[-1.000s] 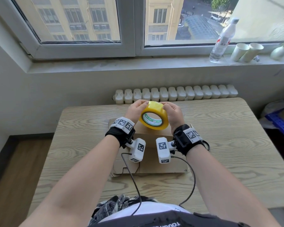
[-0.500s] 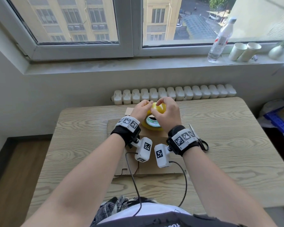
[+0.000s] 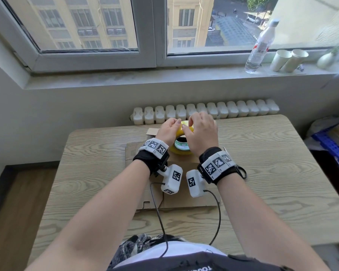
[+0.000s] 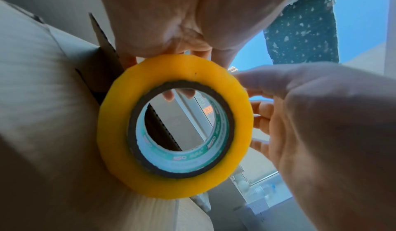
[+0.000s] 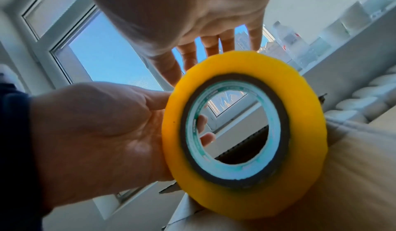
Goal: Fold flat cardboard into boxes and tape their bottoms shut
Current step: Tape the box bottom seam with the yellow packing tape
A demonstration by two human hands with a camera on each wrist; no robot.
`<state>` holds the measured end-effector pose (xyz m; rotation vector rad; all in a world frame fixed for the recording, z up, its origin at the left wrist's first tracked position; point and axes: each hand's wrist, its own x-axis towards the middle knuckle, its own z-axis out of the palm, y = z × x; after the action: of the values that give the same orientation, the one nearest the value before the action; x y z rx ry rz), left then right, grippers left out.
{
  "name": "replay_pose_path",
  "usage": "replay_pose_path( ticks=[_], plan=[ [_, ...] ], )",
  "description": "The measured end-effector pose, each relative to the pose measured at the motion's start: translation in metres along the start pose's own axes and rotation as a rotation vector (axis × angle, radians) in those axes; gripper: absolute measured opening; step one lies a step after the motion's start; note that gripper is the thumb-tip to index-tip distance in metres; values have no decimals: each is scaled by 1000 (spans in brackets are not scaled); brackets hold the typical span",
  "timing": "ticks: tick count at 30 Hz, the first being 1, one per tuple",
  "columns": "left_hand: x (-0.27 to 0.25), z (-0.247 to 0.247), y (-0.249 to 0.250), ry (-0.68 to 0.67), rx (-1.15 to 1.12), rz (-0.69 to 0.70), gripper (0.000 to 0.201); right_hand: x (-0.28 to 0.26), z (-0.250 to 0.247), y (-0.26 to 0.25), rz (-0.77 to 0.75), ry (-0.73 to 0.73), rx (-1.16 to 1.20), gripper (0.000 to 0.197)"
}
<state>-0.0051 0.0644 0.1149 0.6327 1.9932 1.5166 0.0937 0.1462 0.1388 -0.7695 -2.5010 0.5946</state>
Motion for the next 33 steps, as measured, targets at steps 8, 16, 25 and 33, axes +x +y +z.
replay_pose_path(
  ticks=[8, 16, 25, 33],
  plan=[
    [0, 8, 15, -56, 204, 76, 25, 4, -20, 11, -160, 21, -454, 18],
    [-4, 20, 19, -110, 358, 88, 22, -5, -39, 19, -230, -210, -561, 7],
    [-11, 29, 32, -85, 492, 119, 30, -12, -53, 29, -127, -226, -456, 19],
    [-13, 37, 36, -105, 567, 183, 21, -12, -60, 34, -195, -266, -514, 17]
  ],
)
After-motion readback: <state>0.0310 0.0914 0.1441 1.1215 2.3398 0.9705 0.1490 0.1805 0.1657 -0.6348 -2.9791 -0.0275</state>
